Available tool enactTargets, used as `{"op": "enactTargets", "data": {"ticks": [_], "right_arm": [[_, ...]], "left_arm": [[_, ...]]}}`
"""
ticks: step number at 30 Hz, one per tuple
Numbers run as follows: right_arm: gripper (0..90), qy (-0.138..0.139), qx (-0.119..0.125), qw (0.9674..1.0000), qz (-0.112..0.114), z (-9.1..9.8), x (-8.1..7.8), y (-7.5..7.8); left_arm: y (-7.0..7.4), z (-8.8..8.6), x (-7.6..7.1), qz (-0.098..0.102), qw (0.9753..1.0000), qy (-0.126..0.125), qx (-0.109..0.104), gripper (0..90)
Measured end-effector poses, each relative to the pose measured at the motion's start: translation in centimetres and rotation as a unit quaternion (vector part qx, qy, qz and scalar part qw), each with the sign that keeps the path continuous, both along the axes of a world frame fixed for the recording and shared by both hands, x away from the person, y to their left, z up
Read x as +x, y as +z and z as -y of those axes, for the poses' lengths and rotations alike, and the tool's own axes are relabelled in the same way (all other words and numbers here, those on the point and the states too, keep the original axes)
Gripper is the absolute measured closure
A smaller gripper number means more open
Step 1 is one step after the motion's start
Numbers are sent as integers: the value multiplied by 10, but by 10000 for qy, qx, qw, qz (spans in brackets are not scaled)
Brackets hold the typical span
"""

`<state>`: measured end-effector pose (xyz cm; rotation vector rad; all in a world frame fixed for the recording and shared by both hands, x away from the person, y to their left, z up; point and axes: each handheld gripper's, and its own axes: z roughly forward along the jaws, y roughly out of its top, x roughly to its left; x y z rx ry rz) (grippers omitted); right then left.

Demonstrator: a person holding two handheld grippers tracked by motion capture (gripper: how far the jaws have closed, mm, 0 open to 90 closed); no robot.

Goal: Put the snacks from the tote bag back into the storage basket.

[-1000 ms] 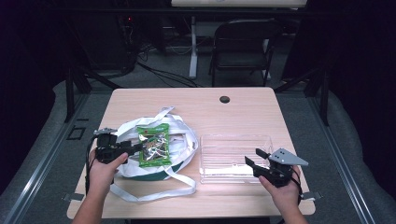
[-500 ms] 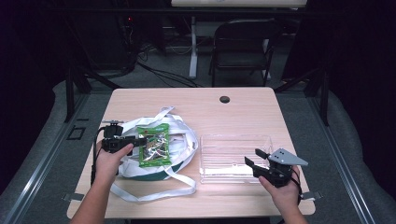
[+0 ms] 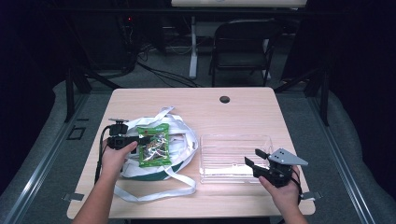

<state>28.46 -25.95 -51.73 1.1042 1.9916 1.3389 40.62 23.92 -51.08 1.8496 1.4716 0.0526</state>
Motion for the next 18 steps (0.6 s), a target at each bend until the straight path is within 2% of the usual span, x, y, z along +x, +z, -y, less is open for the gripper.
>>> {"op": "enactTargets", "data": {"ticks": [18], "right_arm": [[441, 38, -14, 10000, 1, 0, 0, 0]], "left_arm": [[-12, 11, 9, -270, 9995, -162, 71, 423]]}}
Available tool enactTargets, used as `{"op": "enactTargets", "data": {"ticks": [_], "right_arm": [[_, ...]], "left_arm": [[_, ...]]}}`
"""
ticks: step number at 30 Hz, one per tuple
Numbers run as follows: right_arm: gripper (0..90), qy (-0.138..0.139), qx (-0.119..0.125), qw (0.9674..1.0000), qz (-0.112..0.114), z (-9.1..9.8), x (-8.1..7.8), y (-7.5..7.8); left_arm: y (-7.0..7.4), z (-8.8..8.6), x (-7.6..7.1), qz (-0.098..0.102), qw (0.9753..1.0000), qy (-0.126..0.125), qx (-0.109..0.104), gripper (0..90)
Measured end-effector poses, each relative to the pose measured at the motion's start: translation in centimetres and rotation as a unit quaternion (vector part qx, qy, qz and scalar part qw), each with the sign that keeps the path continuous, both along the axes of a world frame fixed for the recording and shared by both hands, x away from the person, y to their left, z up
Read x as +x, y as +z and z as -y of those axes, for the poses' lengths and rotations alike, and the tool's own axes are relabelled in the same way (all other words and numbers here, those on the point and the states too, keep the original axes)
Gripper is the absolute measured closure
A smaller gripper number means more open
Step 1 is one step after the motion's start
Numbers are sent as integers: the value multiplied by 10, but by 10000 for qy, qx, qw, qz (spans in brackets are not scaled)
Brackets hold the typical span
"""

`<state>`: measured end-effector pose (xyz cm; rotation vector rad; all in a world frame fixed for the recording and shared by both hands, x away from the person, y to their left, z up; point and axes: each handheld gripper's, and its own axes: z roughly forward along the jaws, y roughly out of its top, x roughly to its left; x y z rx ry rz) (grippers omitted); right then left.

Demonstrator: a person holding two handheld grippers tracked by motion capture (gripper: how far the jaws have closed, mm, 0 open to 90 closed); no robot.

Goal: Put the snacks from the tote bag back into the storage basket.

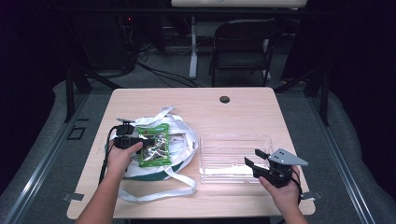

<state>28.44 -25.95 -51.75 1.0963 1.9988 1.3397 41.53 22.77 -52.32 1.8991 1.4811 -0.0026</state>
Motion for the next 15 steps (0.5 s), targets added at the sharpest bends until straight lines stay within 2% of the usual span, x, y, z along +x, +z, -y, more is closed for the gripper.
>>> {"op": "enactTargets", "data": {"ticks": [5, 15], "right_arm": [[441, -2, 4, 10000, 3, 0, 0, 0], [441, 33, -25, 10000, 9, -1, 0, 0]], "left_arm": [[0, -1, 0, -9, 10000, -13, -20, 452], [4, -3, -4, 132, 9999, -16, -52, 568]]}}
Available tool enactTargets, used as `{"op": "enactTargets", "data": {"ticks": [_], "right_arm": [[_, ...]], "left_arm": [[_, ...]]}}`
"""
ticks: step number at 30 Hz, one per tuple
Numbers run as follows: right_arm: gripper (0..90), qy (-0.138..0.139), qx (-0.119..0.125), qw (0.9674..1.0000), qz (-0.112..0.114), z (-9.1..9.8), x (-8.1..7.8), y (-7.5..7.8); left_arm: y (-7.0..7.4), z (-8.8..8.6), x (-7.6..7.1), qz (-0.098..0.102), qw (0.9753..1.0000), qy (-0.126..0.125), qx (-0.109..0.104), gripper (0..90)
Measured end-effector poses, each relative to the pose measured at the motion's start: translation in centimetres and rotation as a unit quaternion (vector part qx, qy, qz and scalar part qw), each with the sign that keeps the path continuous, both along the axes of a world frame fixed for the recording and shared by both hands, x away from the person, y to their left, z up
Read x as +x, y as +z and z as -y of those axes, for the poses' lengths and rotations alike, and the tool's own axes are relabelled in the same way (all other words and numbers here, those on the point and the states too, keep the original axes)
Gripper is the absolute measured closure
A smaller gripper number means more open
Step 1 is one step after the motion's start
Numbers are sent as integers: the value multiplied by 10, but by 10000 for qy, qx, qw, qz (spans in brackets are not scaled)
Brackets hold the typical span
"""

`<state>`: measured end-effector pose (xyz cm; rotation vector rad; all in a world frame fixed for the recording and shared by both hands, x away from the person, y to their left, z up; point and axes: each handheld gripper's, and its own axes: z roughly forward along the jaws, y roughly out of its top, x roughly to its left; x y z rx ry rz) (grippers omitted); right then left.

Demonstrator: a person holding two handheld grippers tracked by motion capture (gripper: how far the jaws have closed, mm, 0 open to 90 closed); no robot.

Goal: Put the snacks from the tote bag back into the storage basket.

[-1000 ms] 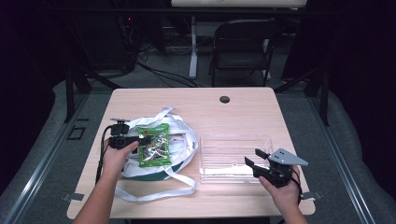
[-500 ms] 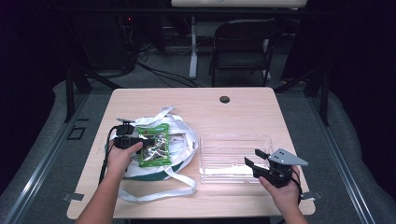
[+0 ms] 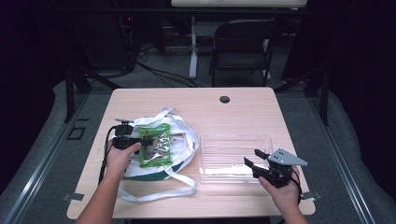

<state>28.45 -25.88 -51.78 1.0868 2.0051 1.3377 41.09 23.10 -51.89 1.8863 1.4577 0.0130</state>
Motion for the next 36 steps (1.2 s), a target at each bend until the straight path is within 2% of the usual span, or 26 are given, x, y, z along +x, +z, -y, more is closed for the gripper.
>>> {"op": "enactTargets", "data": {"ticks": [11, 20, 36], "right_arm": [[441, 6, -48, 10000, -9, 0, 0, 0], [441, -3, -2, 10000, 5, 0, 0, 0], [441, 13, -53, 10000, -20, -2, 0, -1]], "left_arm": [[8, -2, -7, 116, 9998, -156, -20, 630], [17, -11, -20, 230, 9990, -378, 29, 673], [22, -20, -31, 444, 9971, -603, 92, 730]]}}
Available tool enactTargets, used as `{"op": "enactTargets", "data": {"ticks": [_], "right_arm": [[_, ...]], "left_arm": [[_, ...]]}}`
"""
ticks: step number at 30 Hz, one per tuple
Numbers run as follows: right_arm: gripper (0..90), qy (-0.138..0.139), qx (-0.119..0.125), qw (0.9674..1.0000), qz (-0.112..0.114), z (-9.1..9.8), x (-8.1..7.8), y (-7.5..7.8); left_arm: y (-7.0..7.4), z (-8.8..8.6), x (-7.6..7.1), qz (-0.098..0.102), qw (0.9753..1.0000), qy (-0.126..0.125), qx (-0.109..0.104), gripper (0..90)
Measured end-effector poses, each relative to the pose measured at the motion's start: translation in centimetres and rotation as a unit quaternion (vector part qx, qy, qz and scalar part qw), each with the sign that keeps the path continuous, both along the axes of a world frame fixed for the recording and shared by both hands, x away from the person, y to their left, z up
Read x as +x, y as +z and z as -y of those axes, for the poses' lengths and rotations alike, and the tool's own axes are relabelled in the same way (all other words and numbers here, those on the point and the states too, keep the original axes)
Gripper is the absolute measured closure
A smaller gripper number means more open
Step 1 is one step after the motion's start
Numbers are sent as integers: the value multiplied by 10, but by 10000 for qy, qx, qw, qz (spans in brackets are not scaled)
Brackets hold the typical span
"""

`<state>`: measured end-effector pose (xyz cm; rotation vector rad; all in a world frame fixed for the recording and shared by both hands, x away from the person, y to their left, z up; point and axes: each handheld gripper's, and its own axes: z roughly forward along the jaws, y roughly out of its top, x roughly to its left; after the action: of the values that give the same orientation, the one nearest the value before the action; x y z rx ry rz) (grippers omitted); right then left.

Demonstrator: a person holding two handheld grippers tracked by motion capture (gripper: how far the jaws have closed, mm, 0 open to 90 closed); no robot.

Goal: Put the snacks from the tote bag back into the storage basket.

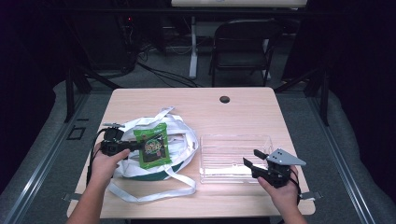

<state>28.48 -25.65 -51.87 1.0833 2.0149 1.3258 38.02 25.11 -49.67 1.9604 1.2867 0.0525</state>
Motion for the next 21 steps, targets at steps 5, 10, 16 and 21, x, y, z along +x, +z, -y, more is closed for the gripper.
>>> {"op": "enactTargets", "data": {"ticks": [5, 10, 16, 21], "right_arm": [[441, -10, 2, 10000, 6, 0, 0, 0], [441, -7, 4, 10000, 5, 0, 0, 0], [441, -12, 2, 10000, 10, 0, 0, 0], [441, -13, 10, 10000, 11, 1, 0, 0]], "left_arm": [[3, -1, 0, 55, 10000, -36, 22, 739], [8, -1, 0, 165, 9998, -17, 52, 742], [18, -3, 0, 290, 9996, 7, 56, 743], [25, -5, 0, 369, 9993, 22, 27, 743]]}}
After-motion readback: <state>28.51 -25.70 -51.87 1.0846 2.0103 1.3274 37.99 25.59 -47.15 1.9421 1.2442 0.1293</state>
